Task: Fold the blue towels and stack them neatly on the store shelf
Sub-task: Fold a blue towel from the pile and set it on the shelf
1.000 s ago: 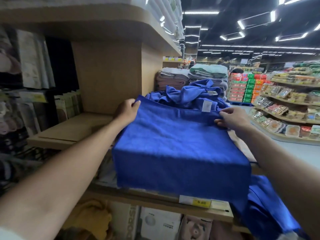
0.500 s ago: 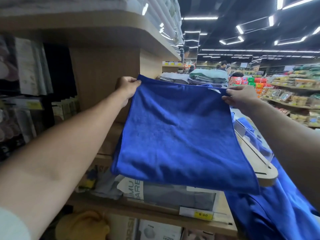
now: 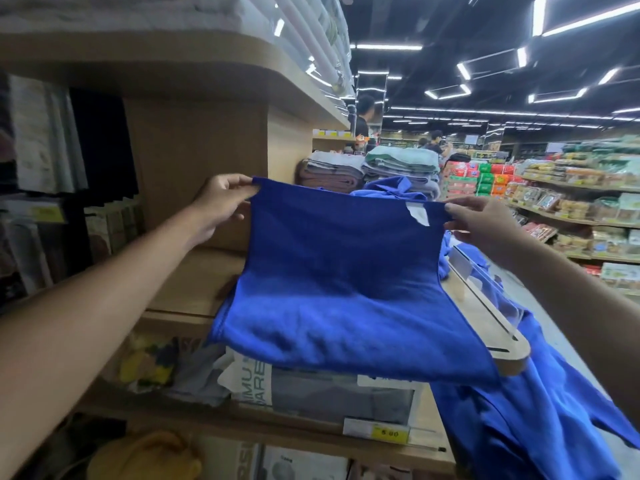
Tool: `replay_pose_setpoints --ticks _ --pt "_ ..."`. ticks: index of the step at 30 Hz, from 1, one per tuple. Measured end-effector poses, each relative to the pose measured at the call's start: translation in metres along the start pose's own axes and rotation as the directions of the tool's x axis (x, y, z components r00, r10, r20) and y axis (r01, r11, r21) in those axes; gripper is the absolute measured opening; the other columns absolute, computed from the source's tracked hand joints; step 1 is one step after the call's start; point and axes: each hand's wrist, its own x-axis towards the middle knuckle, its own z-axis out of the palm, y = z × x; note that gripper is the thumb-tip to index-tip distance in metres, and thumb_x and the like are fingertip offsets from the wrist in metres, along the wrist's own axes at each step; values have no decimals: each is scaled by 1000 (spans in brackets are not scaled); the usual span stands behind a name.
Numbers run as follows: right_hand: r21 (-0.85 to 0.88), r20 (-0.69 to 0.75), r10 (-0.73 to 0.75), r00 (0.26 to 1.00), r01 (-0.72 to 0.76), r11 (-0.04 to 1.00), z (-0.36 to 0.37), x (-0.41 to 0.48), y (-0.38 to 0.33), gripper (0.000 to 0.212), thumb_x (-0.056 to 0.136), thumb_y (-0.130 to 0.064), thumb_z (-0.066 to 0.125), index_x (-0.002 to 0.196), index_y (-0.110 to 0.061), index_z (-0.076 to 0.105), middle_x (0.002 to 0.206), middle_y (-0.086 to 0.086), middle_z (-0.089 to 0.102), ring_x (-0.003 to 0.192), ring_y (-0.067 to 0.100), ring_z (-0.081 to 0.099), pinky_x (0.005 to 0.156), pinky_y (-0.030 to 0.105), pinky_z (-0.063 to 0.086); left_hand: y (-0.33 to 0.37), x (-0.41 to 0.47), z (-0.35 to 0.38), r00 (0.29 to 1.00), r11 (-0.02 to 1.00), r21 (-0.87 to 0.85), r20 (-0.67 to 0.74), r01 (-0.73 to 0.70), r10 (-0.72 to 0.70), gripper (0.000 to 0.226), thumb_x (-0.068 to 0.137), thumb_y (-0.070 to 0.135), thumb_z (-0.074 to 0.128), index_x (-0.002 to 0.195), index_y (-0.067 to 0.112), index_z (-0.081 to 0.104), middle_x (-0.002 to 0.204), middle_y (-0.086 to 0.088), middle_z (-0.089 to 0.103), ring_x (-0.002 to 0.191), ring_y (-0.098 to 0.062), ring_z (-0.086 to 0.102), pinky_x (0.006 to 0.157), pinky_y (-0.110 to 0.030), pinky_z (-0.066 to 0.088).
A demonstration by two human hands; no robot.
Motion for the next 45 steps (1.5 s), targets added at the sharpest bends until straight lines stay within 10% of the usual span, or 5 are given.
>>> replay_pose_setpoints --ticks 8,13,21,26,45 --pt "-50 345 -378 859 419 907 -64 -95 -17 8 89 -25 74 94 -19 77 61 0 62 48 11 47 43 18 37 14 -109 -66 922 961 83 314 -265 228 14 91 12 65 97 21 74 99 0 73 88 -11 65 78 -23 54" --pt "-427 733 -74 676 542 724 -64 -137 14 11 92 -19 73 89 -30 74 60 -8 66 48 7 50 47 17 37 -13 -185 -90 920 896 380 385 -228 71 15 85 35 63 89 28 76 91 -1 75 87 -16 70 80 -36 53" --pt "-366 528 -347 775 577 730 34 -144 -12 14 87 -49 63 96 -41 71 87 -19 66 69 -1 62 63 8 42 -60 -222 -52 609 613 -181 497 769 -618 67 87 58 55 114 -1 74 113 -23 72 87 -30 73 69 -36 59" --pt "-491 646 -159 746 566 663 77 -137 2 43 95 -56 54 132 -34 58 137 -14 53 129 5 47 110 29 36 -55 -218 -40 647 496 -417 521 762 -556 46 77 38 69 105 4 79 106 -15 76 85 -24 76 63 -35 62" --pt "-519 654 -129 746 565 641 78 -137 11 66 79 -81 35 127 -44 59 133 -23 53 125 1 45 105 28 35 -28 -219 -46 609 458 -414 402 787 -683 11 64 20 75 61 10 71 59 0 54 46 -10 51 48 -28 53"
